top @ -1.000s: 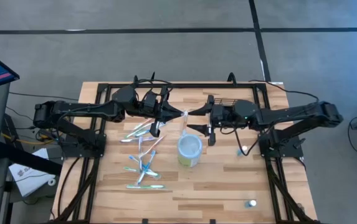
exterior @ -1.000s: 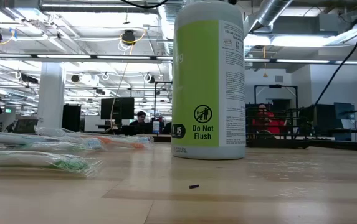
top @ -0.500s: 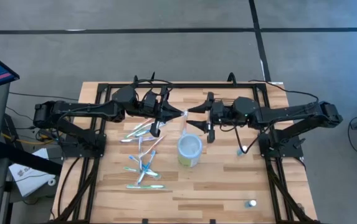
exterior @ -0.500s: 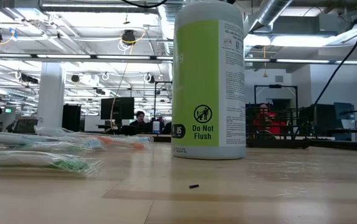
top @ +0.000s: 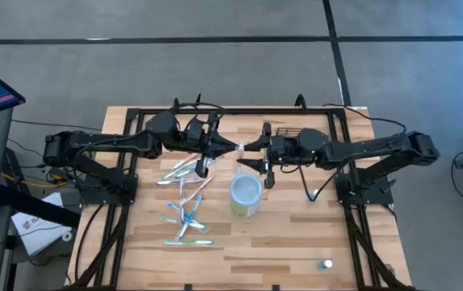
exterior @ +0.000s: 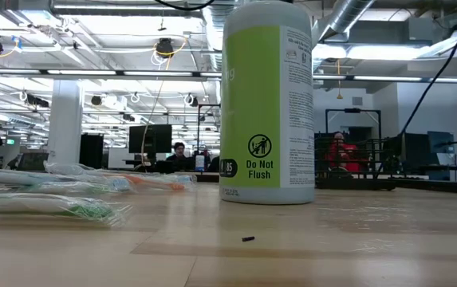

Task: Pick & Place toothbrushing station
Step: Put the orange toothbrush into the wire organizer

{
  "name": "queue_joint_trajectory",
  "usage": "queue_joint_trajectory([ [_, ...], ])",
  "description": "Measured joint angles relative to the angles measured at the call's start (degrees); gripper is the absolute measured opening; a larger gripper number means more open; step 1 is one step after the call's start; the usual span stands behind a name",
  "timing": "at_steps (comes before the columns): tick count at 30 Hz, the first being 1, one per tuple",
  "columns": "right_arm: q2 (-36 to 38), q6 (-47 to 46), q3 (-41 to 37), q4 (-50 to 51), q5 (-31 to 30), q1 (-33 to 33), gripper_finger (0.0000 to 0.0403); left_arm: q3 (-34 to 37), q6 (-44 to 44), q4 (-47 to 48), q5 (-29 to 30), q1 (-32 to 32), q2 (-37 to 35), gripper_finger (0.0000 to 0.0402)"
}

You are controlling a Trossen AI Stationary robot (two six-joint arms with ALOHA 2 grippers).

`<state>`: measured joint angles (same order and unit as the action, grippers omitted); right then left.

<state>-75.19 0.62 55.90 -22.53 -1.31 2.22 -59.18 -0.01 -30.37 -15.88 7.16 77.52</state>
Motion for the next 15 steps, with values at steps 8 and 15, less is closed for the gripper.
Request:
queue_joint_trajectory([
  [8,0.7,0.0,0.0,-0.4,0.0,-0.9,0.0079,0.0,0.0,1.8,0.0,0.0,0.0,0.0000],
  [15,0.7,-0.7,0.0,1.3,4.1,-1.6,0.0015,0.0,0.2,2.1,0.0,0.0,0.0,0.0003],
])
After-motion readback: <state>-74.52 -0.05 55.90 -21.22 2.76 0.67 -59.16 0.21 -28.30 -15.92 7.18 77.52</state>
